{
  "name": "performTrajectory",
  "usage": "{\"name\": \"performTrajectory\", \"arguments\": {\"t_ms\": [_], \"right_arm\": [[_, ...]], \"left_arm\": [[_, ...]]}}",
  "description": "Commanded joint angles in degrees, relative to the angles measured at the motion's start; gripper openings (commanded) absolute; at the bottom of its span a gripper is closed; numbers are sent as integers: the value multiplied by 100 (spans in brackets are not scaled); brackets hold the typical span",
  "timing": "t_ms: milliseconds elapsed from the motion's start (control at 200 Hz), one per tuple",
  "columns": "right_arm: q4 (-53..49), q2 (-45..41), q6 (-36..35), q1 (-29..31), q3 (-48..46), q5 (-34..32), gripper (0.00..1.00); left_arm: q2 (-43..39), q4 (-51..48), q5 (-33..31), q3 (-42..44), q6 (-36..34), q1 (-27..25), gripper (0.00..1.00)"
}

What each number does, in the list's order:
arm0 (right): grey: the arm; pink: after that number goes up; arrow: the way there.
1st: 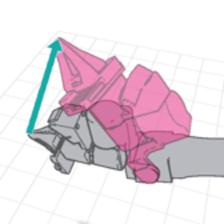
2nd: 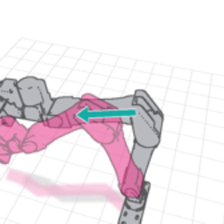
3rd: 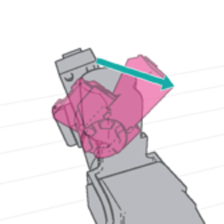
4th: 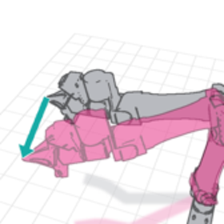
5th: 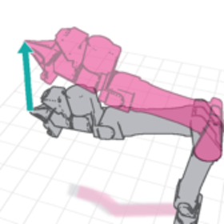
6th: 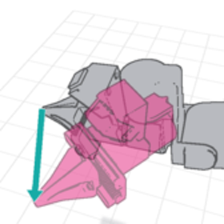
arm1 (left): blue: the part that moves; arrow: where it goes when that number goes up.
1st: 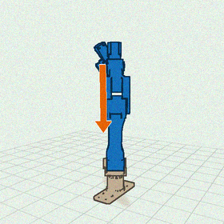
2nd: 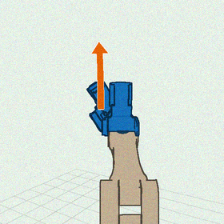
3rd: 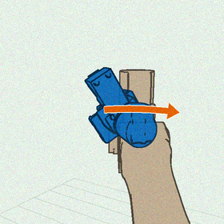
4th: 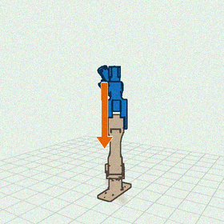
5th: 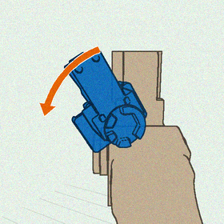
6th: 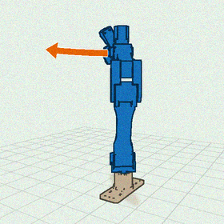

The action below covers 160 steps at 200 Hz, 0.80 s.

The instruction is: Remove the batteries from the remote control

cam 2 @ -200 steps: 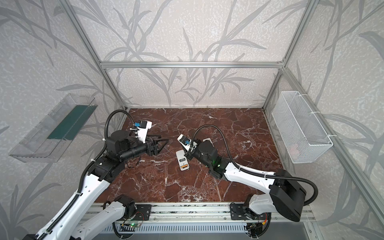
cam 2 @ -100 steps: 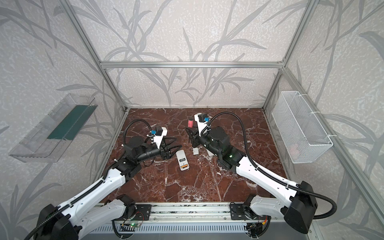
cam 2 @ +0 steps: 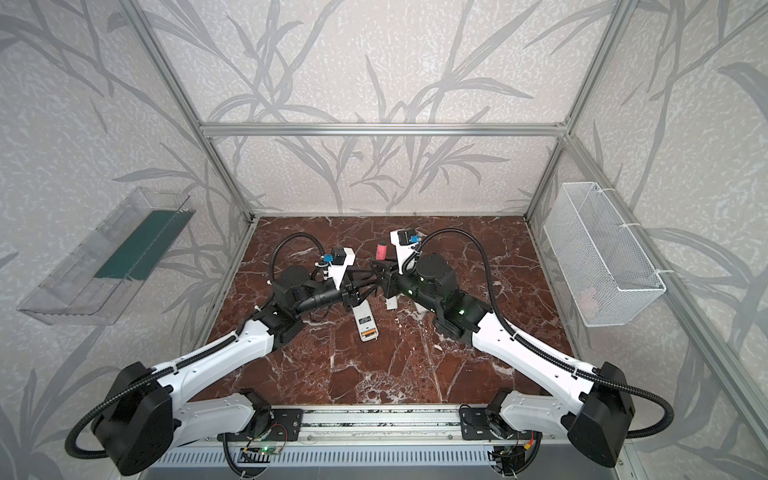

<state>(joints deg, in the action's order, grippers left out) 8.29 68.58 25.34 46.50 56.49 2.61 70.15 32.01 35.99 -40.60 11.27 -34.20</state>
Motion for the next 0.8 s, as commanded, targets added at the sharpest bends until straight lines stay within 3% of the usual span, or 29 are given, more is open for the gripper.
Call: {"name": "performTrajectory", "arguments": {"t_ms": [0, 130, 165, 290, 375, 465, 610, 796], "right_arm": [[76, -64, 119, 6, 152, -44, 0], [-33, -112, 161, 8, 156, -211, 0], [-71, -140, 160, 8, 165, -238, 0], [-238, -312, 75, -257, 255, 281, 45], [-116, -472, 105, -696, 257, 1321, 59], [162, -609, -135, -1057, 176, 2388, 65], [327, -689, -330, -1289, 112, 3121, 72], [1534, -187, 415, -1339, 167, 4276, 72]], "left_arm": [[139, 292, 244, -258, 141, -54, 28], [142, -31, 276, -389, 90, -69, 0], [113, -233, 297, -453, -2, -64, 0], [-55, -270, 575, -400, 52, 38, 0], [-123, -20, 1015, -343, 372, 207, 0], [-146, 215, 1495, -365, 693, 346, 0], [-119, 597, 2148, -523, 1281, 465, 0], [16, 1092, 2572, -693, 2009, 466, 0]]}}
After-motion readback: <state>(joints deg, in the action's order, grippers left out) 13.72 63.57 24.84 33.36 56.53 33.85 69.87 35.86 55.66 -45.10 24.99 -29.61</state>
